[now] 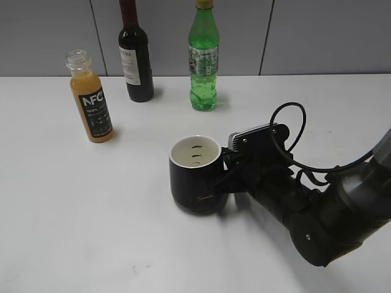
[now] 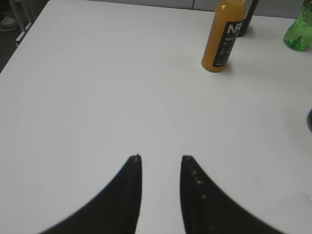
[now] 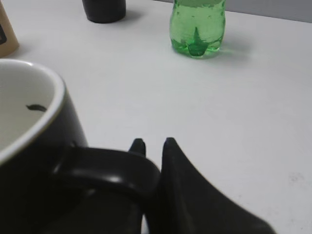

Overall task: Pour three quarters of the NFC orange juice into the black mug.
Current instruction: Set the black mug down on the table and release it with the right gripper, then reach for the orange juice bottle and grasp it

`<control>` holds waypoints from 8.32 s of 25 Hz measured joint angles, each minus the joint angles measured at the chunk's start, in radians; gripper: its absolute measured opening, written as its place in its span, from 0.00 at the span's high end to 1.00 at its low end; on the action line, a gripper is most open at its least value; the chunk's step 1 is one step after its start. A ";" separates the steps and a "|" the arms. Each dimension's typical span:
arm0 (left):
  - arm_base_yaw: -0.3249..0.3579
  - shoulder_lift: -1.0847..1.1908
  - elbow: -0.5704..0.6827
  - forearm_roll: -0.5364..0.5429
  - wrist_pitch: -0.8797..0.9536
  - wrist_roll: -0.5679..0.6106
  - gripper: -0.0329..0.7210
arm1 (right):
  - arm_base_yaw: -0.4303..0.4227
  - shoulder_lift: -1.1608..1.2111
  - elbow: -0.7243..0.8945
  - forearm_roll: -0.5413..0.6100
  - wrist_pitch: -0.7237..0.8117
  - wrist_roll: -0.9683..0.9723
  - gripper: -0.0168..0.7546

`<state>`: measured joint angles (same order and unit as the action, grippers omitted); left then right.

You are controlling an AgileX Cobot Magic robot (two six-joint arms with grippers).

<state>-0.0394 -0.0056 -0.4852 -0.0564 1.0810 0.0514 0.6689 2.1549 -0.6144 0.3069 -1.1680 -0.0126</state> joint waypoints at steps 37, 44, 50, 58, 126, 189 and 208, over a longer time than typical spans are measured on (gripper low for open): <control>0.000 0.000 0.000 0.000 0.000 0.000 0.66 | 0.000 -0.209 0.364 -0.021 -0.052 0.022 0.20; 0.000 0.000 0.000 0.000 0.000 0.000 0.66 | 0.000 -0.528 0.485 -0.009 0.008 -0.075 0.20; 0.000 0.000 0.000 0.000 0.000 -0.001 0.66 | 0.000 -0.811 0.321 0.176 0.609 -0.432 0.20; 0.000 0.000 0.000 0.000 0.000 -0.001 0.66 | -0.068 -0.958 0.124 0.315 1.207 -0.605 0.21; 0.000 0.000 0.000 -0.001 0.000 0.000 0.67 | -0.639 -2.159 0.205 -0.280 2.109 0.029 0.22; -0.193 1.461 0.185 0.056 -1.959 0.031 0.13 | -0.639 -2.159 0.205 -0.280 2.110 0.029 0.22; -0.193 2.010 -0.200 0.092 -2.067 0.022 0.08 | -0.640 -2.159 0.205 -0.280 2.110 0.028 0.22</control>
<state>-0.2321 2.0045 -0.6851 0.0354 -0.9860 0.0732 0.0288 -0.0038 -0.4093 0.0272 0.9425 0.0154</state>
